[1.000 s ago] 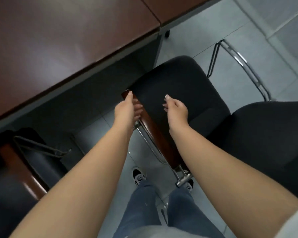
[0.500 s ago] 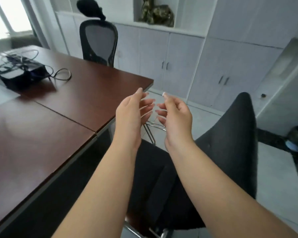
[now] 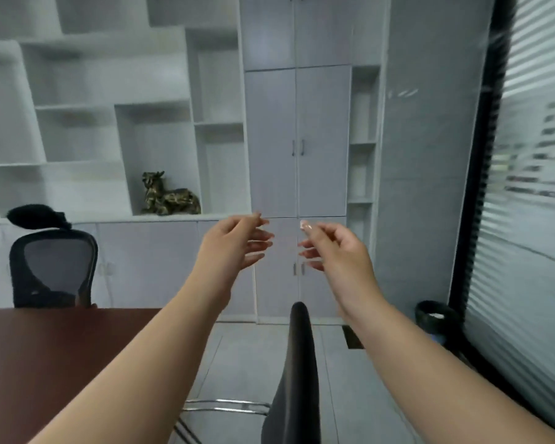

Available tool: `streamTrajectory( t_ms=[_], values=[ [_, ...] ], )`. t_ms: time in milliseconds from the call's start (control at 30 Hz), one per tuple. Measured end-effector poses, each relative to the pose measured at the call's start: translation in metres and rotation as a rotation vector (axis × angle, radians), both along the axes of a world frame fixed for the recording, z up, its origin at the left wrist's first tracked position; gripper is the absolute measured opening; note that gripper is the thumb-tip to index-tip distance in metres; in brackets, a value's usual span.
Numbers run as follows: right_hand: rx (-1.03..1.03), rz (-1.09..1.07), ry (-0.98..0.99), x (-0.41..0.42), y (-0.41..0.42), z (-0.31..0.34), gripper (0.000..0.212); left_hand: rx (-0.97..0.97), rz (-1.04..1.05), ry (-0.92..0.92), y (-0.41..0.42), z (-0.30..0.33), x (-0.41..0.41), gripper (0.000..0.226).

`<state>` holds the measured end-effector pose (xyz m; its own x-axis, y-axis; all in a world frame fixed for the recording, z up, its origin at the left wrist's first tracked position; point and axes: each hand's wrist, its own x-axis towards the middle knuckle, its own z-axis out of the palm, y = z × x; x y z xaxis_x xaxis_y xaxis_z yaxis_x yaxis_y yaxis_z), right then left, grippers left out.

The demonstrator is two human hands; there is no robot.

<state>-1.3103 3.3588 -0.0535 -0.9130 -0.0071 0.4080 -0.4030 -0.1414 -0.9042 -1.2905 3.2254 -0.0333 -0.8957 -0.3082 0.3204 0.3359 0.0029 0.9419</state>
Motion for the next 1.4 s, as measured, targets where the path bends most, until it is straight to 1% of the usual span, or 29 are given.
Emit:
streamTrajectory(
  t_ms=[100, 233, 300, 433, 533, 633, 700, 800, 867, 967, 1100, 1233, 1300, 1400],
  values=[
    [0.063, -0.06, 0.093, -0.003, 0.028, 0.029, 0.007, -0.054, -0.077, 0.038, 0.007, 0.034, -0.009, 0.02],
    [0.143, -0.117, 0.222, -0.01, 0.06, 0.066, 0.008, -0.23, -0.156, 0.122, 0.014, 0.068, -0.021, 0.02],
    [0.2, -0.132, 0.27, -0.018, 0.074, 0.081, 0.008, -0.235, -0.176, 0.159, 0.019, 0.079, -0.033, 0.02],
    [0.319, -0.12, 0.314, -0.037, 0.1, 0.101, 0.007, -0.195, -0.196, 0.171, 0.036, 0.089, -0.056, 0.02],
    [0.43, -0.139, 0.327, -0.062, 0.123, 0.109, 0.006, -0.237, -0.195, 0.162, 0.055, 0.089, -0.079, 0.021],
    [0.571, -0.148, 0.35, -0.097, 0.15, 0.115, 0.01, -0.267, -0.165, 0.184, 0.08, 0.093, -0.108, 0.022],
    [0.612, -0.136, 0.368, -0.119, 0.167, 0.122, 0.013, -0.267, -0.131, 0.187, 0.098, 0.098, -0.126, 0.022],
    [0.609, -0.111, 0.422, -0.153, 0.203, 0.135, 0.012, -0.243, -0.09, 0.185, 0.132, 0.111, -0.156, 0.022],
    [0.559, -0.113, 0.45, -0.174, 0.222, 0.14, 0.009, -0.235, -0.065, 0.186, 0.149, 0.118, -0.174, 0.021],
    [0.48, -0.108, 0.471, -0.208, 0.251, 0.144, 0.011, -0.216, -0.039, 0.209, 0.173, 0.126, -0.202, 0.021],
    [0.434, -0.056, 0.449, -0.251, 0.264, 0.136, 0.01, -0.217, -0.033, 0.187, 0.188, 0.119, -0.24, 0.022],
    [0.379, -0.008, 0.394, -0.305, 0.255, 0.115, 0.011, -0.244, 0.012, 0.153, 0.184, 0.099, -0.29, 0.021],
    [0.388, 0.017, 0.369, -0.341, 0.244, 0.099, 0.014, -0.305, 0.055, 0.147, 0.175, 0.085, -0.324, 0.022],
    [0.471, 0.036, 0.401, -0.396, 0.225, 0.086, 0.019, -0.496, 0.149, 0.176, 0.154, 0.068, -0.376, 0.022]
  ],
)
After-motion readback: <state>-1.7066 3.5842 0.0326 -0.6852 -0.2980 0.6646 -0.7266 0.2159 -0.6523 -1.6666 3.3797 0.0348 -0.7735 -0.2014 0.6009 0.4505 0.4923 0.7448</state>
